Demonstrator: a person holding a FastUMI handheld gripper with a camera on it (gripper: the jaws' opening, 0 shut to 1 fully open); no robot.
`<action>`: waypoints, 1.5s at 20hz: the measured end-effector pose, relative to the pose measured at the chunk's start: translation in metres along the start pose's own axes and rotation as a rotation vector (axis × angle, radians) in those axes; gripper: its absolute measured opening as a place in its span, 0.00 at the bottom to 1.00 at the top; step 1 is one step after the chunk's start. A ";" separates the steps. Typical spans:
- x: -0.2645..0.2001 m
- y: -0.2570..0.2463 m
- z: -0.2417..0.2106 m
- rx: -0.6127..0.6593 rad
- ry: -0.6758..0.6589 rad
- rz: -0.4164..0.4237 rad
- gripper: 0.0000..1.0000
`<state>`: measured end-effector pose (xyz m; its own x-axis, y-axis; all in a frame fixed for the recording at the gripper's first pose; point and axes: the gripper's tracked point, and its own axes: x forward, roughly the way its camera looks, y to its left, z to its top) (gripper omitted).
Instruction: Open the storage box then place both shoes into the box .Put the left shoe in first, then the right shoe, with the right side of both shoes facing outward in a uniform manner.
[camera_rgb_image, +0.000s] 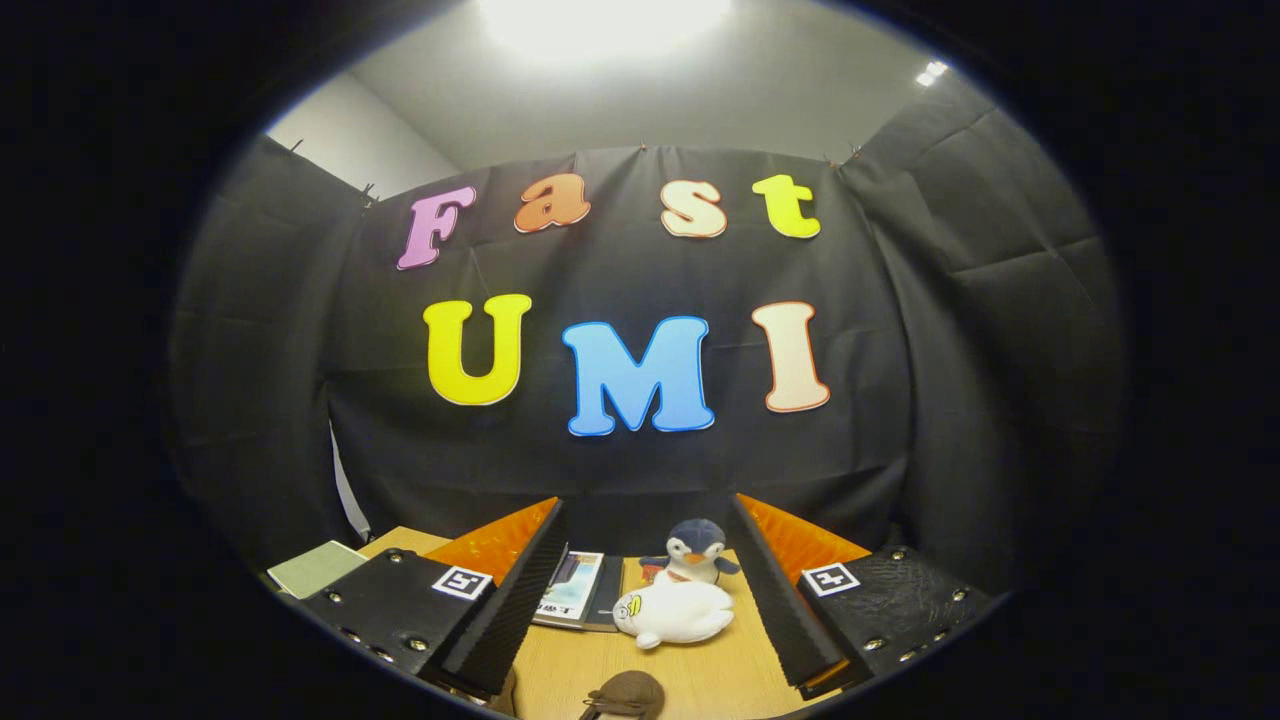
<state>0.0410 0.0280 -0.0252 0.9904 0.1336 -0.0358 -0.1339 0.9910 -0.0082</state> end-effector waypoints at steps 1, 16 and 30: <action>0.001 0.005 -0.005 0.006 0.009 0.013 0.97; 0.023 0.140 -0.095 0.171 0.249 0.350 0.97; 0.007 0.296 -0.229 0.511 0.741 0.767 0.97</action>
<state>0.0006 0.3192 -0.2572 0.3731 0.8222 -0.4299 -0.4885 0.5680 0.6624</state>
